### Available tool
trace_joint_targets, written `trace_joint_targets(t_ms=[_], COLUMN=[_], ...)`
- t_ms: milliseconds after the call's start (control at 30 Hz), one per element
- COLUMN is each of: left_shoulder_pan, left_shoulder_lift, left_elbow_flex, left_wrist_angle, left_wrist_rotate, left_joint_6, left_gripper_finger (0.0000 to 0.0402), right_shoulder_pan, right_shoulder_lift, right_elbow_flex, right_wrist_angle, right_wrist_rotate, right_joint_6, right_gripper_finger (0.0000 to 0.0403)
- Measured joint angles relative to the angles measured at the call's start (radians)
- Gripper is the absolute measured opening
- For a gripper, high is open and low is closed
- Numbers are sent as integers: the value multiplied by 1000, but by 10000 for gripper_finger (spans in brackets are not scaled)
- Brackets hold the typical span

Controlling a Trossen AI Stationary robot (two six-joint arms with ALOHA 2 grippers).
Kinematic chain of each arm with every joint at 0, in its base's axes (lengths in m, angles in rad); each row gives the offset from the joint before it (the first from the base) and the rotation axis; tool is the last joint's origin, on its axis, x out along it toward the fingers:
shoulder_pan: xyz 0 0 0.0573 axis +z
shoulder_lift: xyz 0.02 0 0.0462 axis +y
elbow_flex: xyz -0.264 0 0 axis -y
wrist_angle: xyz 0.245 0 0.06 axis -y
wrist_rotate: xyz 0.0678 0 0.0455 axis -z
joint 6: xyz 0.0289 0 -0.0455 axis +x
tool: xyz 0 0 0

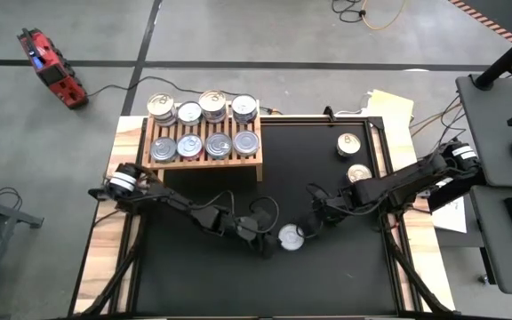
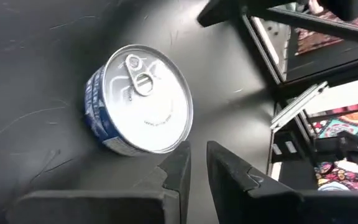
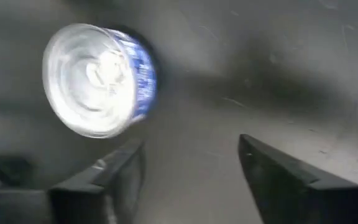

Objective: Stack canned seafood by type on shelf
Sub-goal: Stack the blue tuna can on top of the other blue tuna cans on the shelf

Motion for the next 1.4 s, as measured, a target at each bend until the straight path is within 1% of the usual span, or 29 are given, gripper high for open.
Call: trace_joint_targets(t_ms=[100, 233, 333, 367, 500, 633, 733, 867, 1200, 1333, 1400], left_shoulder_pan=[0, 8, 18, 19, 20, 21, 24, 25, 26, 25, 19], left_shoulder_lift=[11, 25, 67, 80, 112, 112, 112, 112, 110, 110, 110], left_elbow_flex=[2, 5, 5, 5, 9, 9, 9, 9, 11, 11, 11], left_wrist_angle=[56, 163, 186, 180, 176, 164, 145, 73, 36, 33, 31], left_wrist_rotate=[-2, 3, 21, 20, 8, 0, -4, -6, 13, 17, 16], left_joint_6=[15, 80, 53, 36, -32, -26, -33, -73, -118, -127, -130], left_gripper_finger=[36, 36, 36, 36, 30, 4, 3, 0, 0, 0, 0], right_shoulder_pan=[10, 11, 11, 11, 11, 11, 11, 12, 13, 13, 13], right_shoulder_lift=[2, 11, 11, 9, 8, 9, 10, 10, 10, 10, 10], right_elbow_flex=[-16, -27, -28, -28, -29, -35, -39, -39, -39, -40, -41], right_wrist_angle=[3, 92, 158, 159, 165, 167, 168, 167, 170, 225, 270], right_wrist_rotate=[7, 9, 28, 33, 34, 32, 29, 25, 25, 7, -12], right_joint_6=[-4, -8, -11, -17, -17, 6, 12, 33, 52, 54, 53], right_gripper_finger=[176, 89, 29, 20, 18, 13, 10, 13, 13, 15, 24])
